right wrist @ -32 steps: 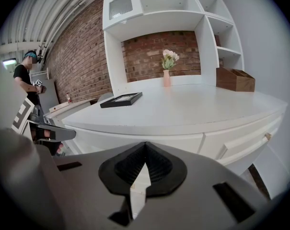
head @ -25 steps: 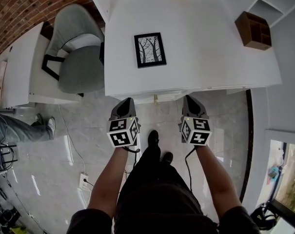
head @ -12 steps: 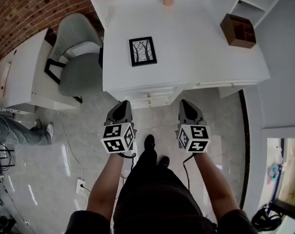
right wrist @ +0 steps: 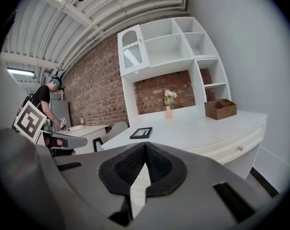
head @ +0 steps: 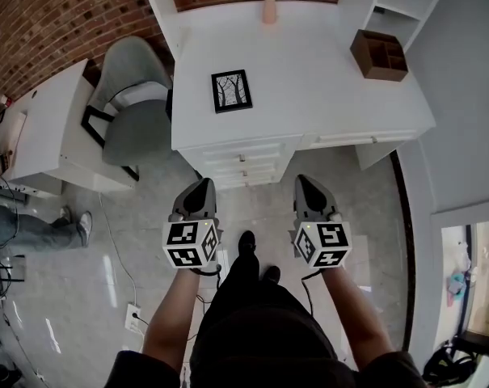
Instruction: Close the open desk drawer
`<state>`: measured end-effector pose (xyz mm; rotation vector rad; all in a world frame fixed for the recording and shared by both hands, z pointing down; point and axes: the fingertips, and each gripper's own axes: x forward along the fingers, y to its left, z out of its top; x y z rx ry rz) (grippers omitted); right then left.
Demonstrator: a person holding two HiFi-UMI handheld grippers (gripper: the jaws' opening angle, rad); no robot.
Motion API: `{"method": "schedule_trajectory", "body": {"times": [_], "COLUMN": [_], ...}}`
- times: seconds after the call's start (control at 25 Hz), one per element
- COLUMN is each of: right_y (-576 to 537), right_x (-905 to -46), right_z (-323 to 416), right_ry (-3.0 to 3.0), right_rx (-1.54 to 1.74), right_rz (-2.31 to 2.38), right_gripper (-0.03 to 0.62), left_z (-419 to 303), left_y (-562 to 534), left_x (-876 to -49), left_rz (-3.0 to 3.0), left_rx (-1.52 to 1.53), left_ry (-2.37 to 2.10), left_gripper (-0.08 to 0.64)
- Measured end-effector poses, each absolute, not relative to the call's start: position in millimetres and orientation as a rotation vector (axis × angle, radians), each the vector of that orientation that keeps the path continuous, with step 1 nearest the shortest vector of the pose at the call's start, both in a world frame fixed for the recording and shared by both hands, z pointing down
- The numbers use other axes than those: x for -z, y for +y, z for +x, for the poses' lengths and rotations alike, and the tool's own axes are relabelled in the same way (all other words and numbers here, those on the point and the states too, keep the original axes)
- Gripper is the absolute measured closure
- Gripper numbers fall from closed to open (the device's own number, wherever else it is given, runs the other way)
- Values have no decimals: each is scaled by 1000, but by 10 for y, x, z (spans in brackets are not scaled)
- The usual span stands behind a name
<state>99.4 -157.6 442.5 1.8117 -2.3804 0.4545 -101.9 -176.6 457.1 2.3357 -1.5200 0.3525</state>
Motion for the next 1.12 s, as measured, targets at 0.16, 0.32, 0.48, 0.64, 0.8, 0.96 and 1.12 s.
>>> {"method": "schedule_trajectory", "body": {"times": [0.16, 0.32, 0.48, 0.64, 0.8, 0.96, 1.12], "right_y": [-1371, -1157, -969, -774, -635, -529, -459], "right_x": [-4293, -4202, -4131, -4040, -3976, -3976, -3962], "right_z": [1002, 1004, 1015, 1018, 1030, 1042, 1049], "right_ry": [-2414, -2439, -2463, -2481, -2493, -2503, -2509], "right_rx": [-429, -412, -392, -362, -324, -314, -313], "right_rz": [1814, 1808, 1805, 1801, 1776, 1762, 1766], "right_gripper": [588, 588, 588, 588, 588, 588, 588], "left_z": [-991, -966, -976, -1042, -1069, -1064, -1062], "left_y": [-1542, -1297, -1075, -863, -720, -616, -549], "left_x": [-4431, -4328, -4266, -4236, -4193, -4155, -4118], "left_rz": [2361, 2378, 2384, 2372, 2373, 2380, 2384], "left_rx": [-333, -322, -305, -302, -296, -287, -277], "left_ry": [-1535, -1550, -1574, -1604, -1622, -1634, -1640], "left_gripper": [551, 551, 551, 551, 551, 551, 551]}}
